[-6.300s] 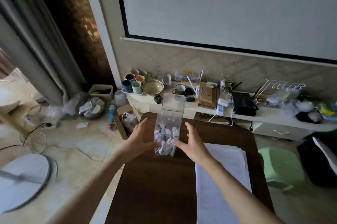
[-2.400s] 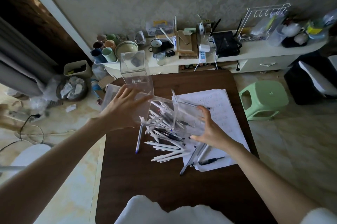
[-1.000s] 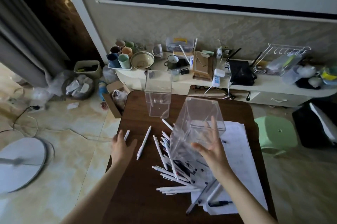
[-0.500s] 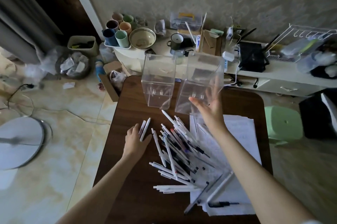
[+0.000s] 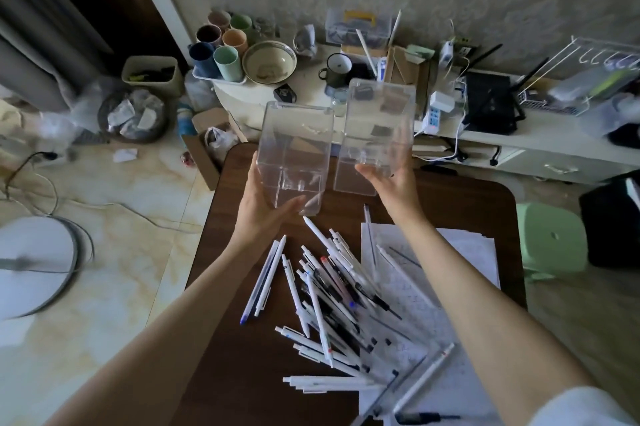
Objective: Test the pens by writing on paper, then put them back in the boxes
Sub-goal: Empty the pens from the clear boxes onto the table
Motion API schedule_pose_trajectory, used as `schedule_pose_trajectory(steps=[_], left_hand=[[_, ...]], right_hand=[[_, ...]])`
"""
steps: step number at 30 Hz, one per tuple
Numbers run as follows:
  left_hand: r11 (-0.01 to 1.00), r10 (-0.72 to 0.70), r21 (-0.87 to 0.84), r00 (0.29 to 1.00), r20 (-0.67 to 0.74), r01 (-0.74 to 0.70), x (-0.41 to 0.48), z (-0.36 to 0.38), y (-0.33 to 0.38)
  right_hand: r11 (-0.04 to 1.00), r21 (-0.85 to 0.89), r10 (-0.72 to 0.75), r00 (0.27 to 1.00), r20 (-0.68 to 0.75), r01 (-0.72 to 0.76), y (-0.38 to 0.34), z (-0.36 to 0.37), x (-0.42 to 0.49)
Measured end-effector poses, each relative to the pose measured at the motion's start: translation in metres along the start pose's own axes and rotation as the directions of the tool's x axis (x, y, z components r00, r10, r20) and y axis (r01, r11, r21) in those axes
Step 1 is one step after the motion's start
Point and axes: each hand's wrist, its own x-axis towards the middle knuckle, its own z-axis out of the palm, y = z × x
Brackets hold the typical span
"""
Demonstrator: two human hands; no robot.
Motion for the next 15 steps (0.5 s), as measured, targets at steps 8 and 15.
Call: schedule_pose_trajectory(steps=[8,15], left_hand=[[1.000,0.025,0.017,1.000,-0.013,-0.025,0.001,0.005,0.004],[1.000,-0.011,0.015,1.000,0.020,0.010,0.011,0.008,0.007]], right_hand=[[0.998,-0.046,0.033,0.999,0.037,-0.031,0.017,-0.001,-0.035],[0.998,-0.057,-0.011,1.000,0.025,0.012,0.020,0.000,-0.043]])
